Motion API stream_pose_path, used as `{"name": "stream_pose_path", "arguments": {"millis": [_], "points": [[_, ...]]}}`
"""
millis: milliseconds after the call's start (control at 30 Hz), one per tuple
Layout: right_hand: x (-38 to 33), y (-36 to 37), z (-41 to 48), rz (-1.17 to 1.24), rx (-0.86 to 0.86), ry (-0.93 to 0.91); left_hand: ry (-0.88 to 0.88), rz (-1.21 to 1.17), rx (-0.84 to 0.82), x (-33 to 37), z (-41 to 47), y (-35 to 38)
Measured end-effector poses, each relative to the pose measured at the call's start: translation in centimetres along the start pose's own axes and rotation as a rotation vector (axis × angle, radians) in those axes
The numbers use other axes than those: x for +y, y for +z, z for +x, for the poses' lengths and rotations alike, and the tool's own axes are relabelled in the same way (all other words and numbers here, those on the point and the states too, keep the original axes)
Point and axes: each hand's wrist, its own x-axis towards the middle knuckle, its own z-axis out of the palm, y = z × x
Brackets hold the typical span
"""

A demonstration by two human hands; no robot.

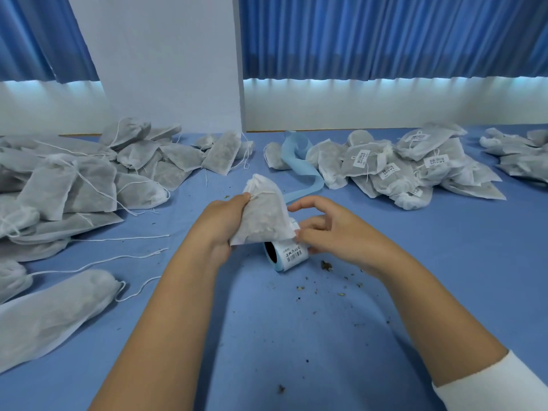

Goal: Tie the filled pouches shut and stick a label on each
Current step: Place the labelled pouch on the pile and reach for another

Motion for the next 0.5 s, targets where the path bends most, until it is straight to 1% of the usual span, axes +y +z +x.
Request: {"name": "stream_pose_path", "arguments": {"millis": [67,167,267,400,500], "points": [[0.01,-0.10,-0.09,-0.094,0.036,-0.059,-0.063,-0.073,-0.031,-0.04,0.08,-0.24],[0.26,0.12,0.12,-0.177,0.087,-0.100,-0.147,-0.234,-0.116,-0.14,0.15,-0.36],[0.41,0.00,0.17,-0.252,0.117,-0.139,-0.196,-0.362,-0.188,-0.09,0.09,-0.36],[0.20,0.15,-0.11,-0.363,0.140,-0.245,-0.199,-0.410,-0.215,-0.21,0.24,-0.34],[0.15,0.43,-0.08,-0.402,0.149,-0.270,-0.206,-0.408,-0.221,-0.33,0.30,-0.46]]}}
